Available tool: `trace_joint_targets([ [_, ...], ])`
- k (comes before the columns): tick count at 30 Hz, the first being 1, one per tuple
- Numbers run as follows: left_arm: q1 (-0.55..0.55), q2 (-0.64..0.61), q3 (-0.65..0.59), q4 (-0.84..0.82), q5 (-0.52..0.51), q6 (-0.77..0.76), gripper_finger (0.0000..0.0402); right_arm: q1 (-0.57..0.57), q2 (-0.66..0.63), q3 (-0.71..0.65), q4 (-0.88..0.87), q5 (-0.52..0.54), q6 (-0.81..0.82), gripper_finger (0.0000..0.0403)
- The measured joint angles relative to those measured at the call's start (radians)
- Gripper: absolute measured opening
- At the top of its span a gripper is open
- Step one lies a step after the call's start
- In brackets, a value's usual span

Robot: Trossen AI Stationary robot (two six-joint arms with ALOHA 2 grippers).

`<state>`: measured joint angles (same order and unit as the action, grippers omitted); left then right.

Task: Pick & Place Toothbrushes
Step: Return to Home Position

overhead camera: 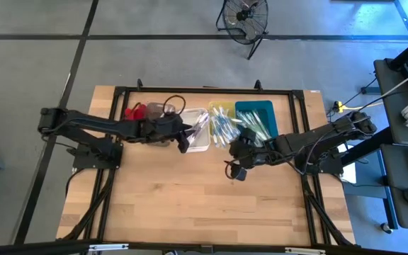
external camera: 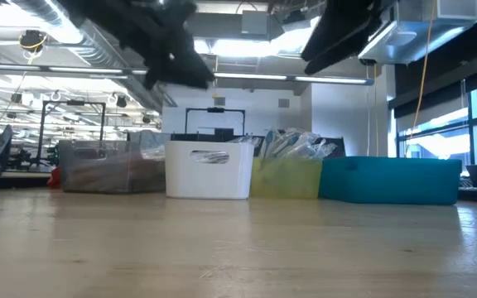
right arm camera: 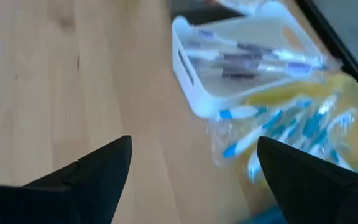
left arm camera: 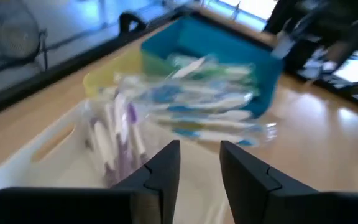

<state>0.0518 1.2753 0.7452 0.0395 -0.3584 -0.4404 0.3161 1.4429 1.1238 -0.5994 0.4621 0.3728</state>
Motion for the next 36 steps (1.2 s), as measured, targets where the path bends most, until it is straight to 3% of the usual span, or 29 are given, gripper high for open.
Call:
trace_joint_targets([
  [9,-0.185,-0.099,0.0,-0.156,-0.202,0.009,0.0088,0.0,0.0,-0.03,0.127,0.044,-0.026,0.0352],
  [14,-0.291,-0.102,0.0,-0.175,-0.271,0.009,0.007,-0.018,0.0,-0.03,0.192,-0.137,-0.061,0.0331],
  [17,-0.345,-0.102,0.0,-0.196,-0.303,0.009,0.0053,-0.024,0.0,-0.03,0.24,-0.244,-0.063,0.0294],
  [20,-0.388,-0.115,0.0,-0.24,-0.326,0.008,0.0029,-0.024,0.0,-0.03,0.284,-0.327,-0.106,0.023],
  [26,-0.467,-0.166,0.0,-0.331,-0.385,-0.042,0.0004,-0.024,0.0,-0.03,0.322,-0.399,-0.211,0.003],
  [32,-0.538,-0.285,0.0,-0.449,-0.423,-0.004,0.0001,-0.022,-0.017,0.005,0.247,-0.392,-0.237,0.0009],
  [36,-0.586,-0.402,0.0,-0.593,-0.506,-0.062,0.0003,-0.02,-0.081,0.035,0.131,-0.392,-0.282,0.0009],
])
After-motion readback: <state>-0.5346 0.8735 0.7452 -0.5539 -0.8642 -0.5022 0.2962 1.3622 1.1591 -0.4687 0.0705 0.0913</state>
